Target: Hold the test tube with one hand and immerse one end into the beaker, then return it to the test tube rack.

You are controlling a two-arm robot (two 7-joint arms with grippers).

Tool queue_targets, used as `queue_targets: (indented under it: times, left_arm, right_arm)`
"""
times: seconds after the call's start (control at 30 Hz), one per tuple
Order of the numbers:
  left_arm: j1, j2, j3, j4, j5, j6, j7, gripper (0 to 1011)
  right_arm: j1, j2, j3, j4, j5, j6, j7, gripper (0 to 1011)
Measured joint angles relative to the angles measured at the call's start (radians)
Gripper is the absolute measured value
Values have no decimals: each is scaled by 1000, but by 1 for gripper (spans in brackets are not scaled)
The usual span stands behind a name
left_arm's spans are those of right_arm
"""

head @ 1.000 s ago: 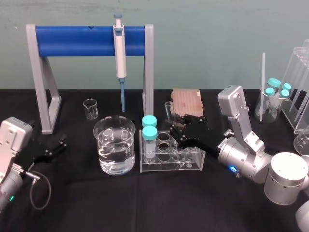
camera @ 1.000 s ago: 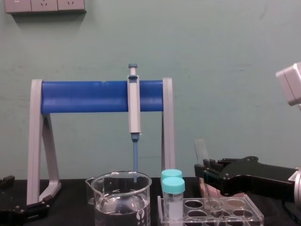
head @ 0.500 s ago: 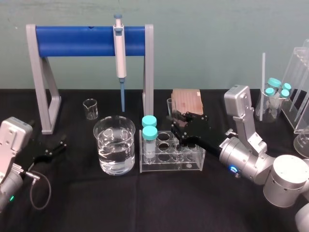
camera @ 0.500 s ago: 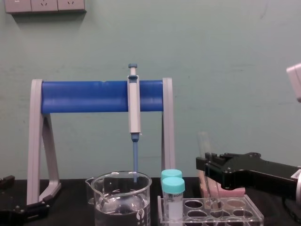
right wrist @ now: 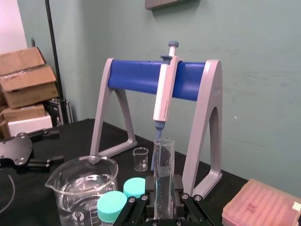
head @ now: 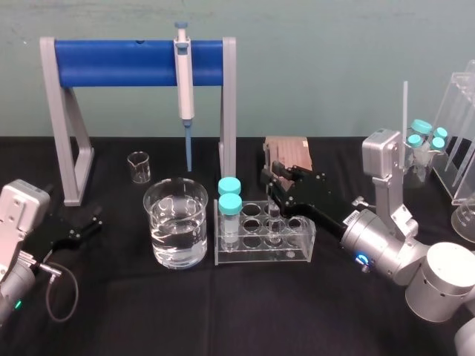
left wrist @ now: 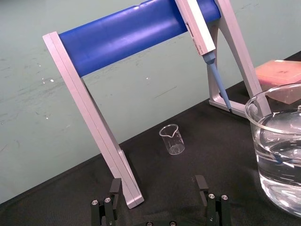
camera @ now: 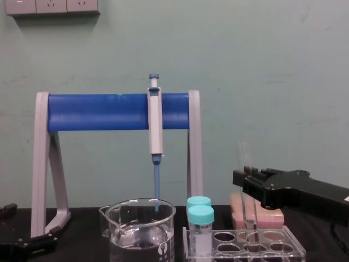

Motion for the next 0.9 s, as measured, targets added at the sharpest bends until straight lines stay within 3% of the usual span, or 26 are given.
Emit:
queue_targets:
  times: [0.53,0.9]
  left_arm:
    - [0,0,0,0,0,0,0,1000]
    - [0,0,0,0,0,0,0,1000]
  right_arm:
    - [-4,-3,19,-31,25,-30,14,228]
    - [3,11,47,-101,40,-58,14,228]
